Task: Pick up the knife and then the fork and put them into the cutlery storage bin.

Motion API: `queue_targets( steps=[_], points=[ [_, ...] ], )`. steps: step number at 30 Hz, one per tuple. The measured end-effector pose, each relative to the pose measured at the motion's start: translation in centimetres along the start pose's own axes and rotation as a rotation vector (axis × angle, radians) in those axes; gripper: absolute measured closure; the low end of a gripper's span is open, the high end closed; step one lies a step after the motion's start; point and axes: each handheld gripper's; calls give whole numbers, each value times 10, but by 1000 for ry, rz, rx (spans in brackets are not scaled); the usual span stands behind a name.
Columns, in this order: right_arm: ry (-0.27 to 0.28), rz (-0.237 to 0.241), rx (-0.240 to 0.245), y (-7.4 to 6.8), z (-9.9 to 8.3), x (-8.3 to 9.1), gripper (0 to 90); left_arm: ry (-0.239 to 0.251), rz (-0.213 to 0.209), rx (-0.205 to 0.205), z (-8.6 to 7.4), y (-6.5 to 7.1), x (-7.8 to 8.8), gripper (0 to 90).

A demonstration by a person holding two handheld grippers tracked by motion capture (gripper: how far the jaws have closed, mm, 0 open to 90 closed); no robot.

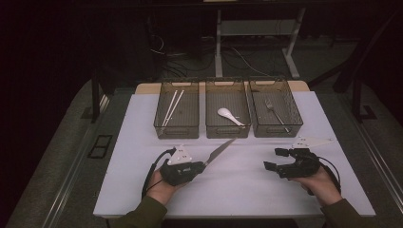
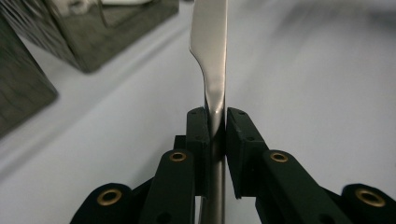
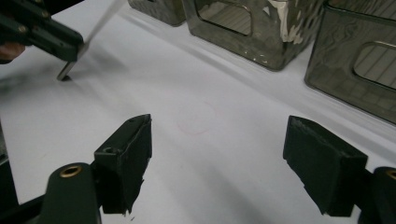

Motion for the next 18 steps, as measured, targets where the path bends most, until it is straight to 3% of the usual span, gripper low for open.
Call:
queue_targets(
  steps=[4,10,13,18],
  points=[
    [13,24,2,-3,3,0,234,46,-22,20,3,0,5,793],
    [63,104,11,-16,18,-2,230,66,-40,1,8,10,2,793],
    [109,146,3,-27,32,-10,275,75,-46,-9,12,17,-4,793],
    [153,220,24,-48,52,-29,433,81,-40,-26,20,29,-17,793]
  ],
)
Point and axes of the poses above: each handheld gripper's, and its own axes: x roughly backward along the jaws, z roughly out of its top, y roughly to its right, and after that the axes turned 10 degrees about x, right-handed
